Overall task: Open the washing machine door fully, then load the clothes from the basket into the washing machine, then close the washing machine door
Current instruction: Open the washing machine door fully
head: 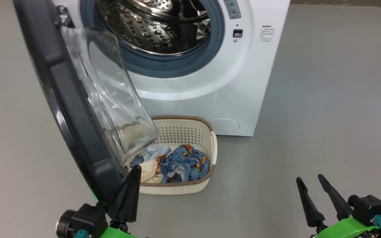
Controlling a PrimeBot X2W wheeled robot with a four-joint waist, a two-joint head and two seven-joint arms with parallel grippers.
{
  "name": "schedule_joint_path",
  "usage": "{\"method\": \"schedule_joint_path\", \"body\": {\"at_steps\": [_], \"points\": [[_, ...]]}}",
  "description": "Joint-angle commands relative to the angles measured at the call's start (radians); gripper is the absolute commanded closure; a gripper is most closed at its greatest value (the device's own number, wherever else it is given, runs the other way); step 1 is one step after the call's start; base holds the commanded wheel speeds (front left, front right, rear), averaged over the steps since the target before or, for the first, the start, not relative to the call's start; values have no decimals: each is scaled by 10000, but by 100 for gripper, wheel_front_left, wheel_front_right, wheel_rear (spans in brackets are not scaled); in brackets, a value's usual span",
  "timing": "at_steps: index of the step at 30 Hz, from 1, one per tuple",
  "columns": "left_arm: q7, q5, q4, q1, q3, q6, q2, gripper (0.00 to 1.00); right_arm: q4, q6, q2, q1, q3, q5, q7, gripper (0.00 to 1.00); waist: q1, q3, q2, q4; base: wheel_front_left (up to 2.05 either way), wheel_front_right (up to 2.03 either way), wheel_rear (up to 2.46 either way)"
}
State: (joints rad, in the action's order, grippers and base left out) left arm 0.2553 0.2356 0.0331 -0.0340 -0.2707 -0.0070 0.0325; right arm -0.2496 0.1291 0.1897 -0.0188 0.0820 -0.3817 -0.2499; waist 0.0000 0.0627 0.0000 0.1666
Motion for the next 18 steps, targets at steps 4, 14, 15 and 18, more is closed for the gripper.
{"method": "schedule_joint_path", "body": {"at_steps": [4,14,15,18], "points": [[65,-15,-256,10,645,246,178,100,166,16,88,-113,216,-133,-118,0,0,51,0,248,0,0,0],[65,22,274,33,1109,471,178,100,219,16,79,-77,171,-149,-118,0,0,121,0,704,0,0,0],[65,38,308,31,1207,500,178,100,225,16,88,-75,175,-146,-118,0,0,135,0,768,0,0,0],[65,115,358,43,1533,575,178,100,236,16,141,-89,182,-143,-118,0,0,162,0,975,0,0,0]]}}
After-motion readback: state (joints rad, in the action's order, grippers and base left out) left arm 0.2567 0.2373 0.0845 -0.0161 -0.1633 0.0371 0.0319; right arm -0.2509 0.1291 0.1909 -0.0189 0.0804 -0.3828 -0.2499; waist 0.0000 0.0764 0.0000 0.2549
